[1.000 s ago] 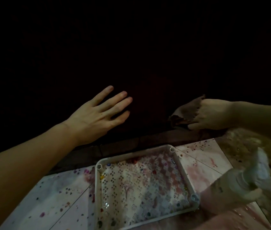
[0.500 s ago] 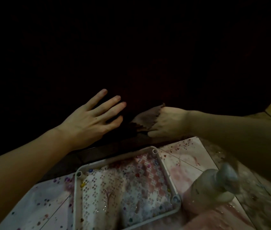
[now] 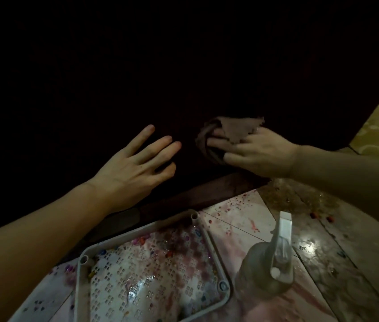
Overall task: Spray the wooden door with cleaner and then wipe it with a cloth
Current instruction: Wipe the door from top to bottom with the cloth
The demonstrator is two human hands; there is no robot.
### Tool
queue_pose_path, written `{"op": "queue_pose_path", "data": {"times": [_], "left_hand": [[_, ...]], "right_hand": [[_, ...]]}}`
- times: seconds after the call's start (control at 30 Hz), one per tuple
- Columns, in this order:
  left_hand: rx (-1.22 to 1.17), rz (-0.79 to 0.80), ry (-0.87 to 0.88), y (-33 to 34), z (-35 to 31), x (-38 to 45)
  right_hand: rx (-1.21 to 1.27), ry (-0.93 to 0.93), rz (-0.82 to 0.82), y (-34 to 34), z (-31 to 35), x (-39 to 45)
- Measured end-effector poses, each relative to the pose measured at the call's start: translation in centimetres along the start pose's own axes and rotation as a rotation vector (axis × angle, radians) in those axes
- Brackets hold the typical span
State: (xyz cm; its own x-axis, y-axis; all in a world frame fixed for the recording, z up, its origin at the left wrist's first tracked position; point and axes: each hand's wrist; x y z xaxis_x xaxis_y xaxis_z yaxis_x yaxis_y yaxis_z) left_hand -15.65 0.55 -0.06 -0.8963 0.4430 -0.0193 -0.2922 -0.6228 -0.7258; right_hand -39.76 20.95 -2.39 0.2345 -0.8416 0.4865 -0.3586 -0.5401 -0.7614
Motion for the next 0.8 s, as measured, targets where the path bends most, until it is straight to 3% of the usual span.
{"op": "queue_pose_path", "data": {"times": [0.17,0.33,0.43,0.5,0.6,0.67,0.8], "left_hand": [[0.016,-0.059,0.02,-0.2,-0.3,2.6],[0.016,-0.082,0.007,-0.6,-0.4,4.3],[0.01,-0.087,0.003,-0.8,-0.2,4.7],[0.021,-0.121,0.004,-0.8,-0.2,5.1],[0.025,-0.132,0.017,-0.7,-0.2,5.9],[0.033,-0.143,0.023,-0.6,-0.3,6.6],[0.021,-0.137,0.022,-0.5,-0.6,7.2]], "right_hand": [[-0.076,0.16,-0.129,0.4,-0.6,-0.6],[0.039,0.109,0.207,2.2,1.7,-5.0],[0.074,0.188,0.258,2.3,2.5,-5.9],[0.037,0.283,0.204,2.4,2.4,-5.1],[0.001,0.446,-0.077,1.7,1.9,-2.1],[0.033,0.457,-0.143,1.9,1.9,-1.7],[0.045,0.266,0.182,4.6,3.0,-6.2]]}}
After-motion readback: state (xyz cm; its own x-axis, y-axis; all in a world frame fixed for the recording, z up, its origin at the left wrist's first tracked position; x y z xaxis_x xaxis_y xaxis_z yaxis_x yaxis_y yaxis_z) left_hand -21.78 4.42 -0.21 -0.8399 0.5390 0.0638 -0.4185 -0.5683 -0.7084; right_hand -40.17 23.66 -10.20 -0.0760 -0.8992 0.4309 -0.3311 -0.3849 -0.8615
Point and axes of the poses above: each hand's wrist, its own x-axis towards the middle knuckle, its own y-axis out of the palm, z = x × y, and after that the axes turned 13 degrees about y, right-handed
